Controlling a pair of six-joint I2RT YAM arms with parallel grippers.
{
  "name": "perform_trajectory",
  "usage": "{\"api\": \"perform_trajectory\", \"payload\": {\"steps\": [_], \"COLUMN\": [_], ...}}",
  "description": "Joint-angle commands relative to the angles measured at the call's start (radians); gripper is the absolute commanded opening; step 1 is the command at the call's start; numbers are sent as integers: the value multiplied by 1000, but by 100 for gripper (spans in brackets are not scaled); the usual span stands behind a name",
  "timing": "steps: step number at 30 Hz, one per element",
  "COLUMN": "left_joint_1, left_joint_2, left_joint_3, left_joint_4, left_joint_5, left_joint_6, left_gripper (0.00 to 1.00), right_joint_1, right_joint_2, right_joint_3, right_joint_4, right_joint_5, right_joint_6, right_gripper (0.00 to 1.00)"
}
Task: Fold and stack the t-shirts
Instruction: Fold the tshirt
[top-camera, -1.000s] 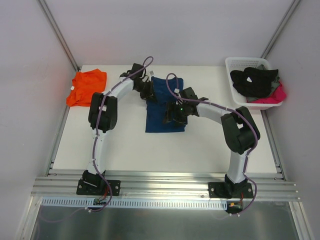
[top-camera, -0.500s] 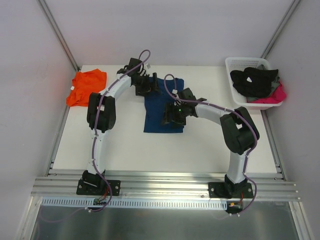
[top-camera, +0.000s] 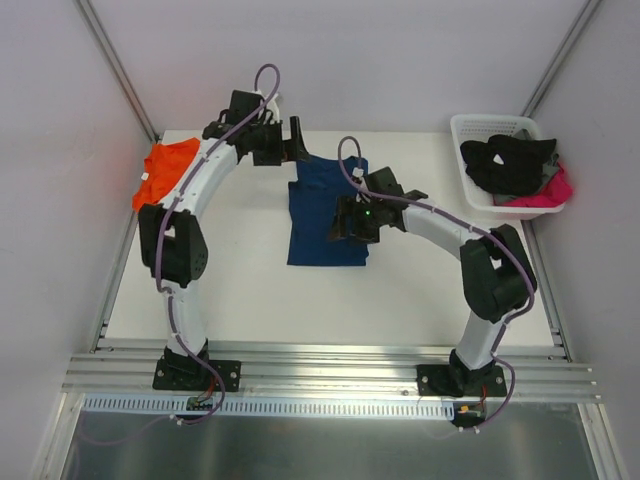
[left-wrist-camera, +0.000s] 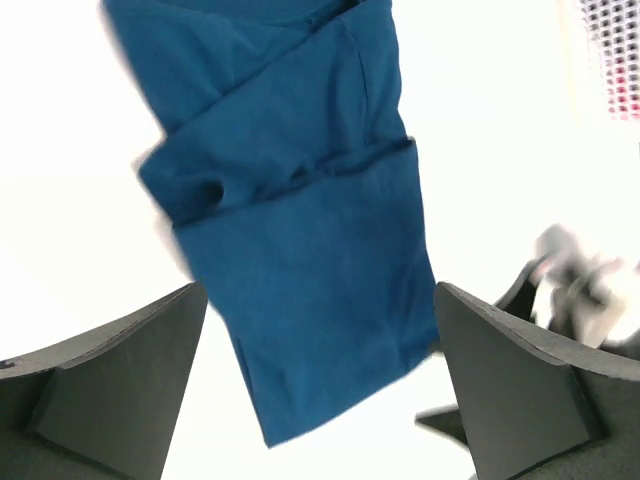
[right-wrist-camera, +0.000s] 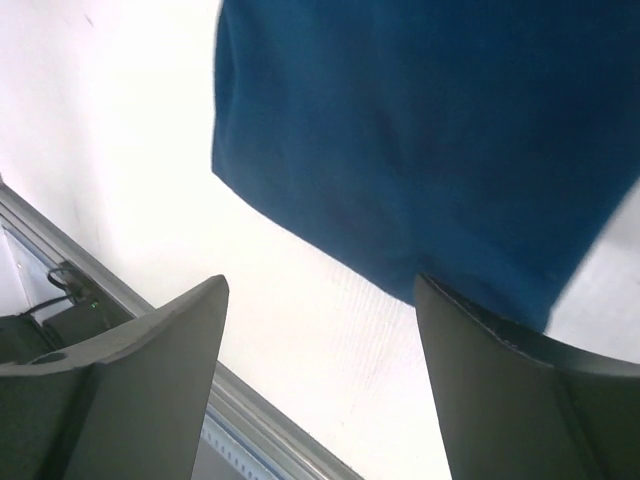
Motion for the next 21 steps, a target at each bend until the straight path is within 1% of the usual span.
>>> {"api": "perform_trajectory", "payload": {"steps": [1,2,3,4,5,6,7,8,10,14,21], "left_joint_1": [47,51,54,54,54,54,56,53,53,53,53], "left_joint_2": [-120,-133,-160,-177,-198,-208,-212,-225,-234,-216,-160], "left_joint_3": [-132,-210,-252,-337,-381,-418,-456,-525,-599,-637,-627], "left_joint_4": [-68,-82,-91,-99,-99,-96,-92,-79,-47,-29,-13], "left_joint_5": [20,29,40,38,46,86,101,116,140,170,199], "left_joint_6": [18,22,33,33,26,9,-1,-11,-34,-53,-82], "left_gripper": [98,96,90,87,84,79,79,79,79,79,80], "right_joint_1": [-40,-48,-67,-78,-90,-112,-121,-127,-141,-147,-163], "right_joint_2": [-127,-143,-175,-187,-198,-206,-204,-203,-187,-155,-103], "right_joint_3": [18,8,-25,-45,-68,-90,-132,-149,-188,-242,-272], "right_joint_4": [-44,-50,-63,-64,-63,-57,-58,-58,-58,-31,28], "right_joint_5": [59,74,93,117,123,126,129,126,108,85,51], "right_joint_6": [-12,-9,6,42,69,92,115,156,185,254,299], "right_gripper": [79,79,79,79,79,79,79,79,78,77,75]}}
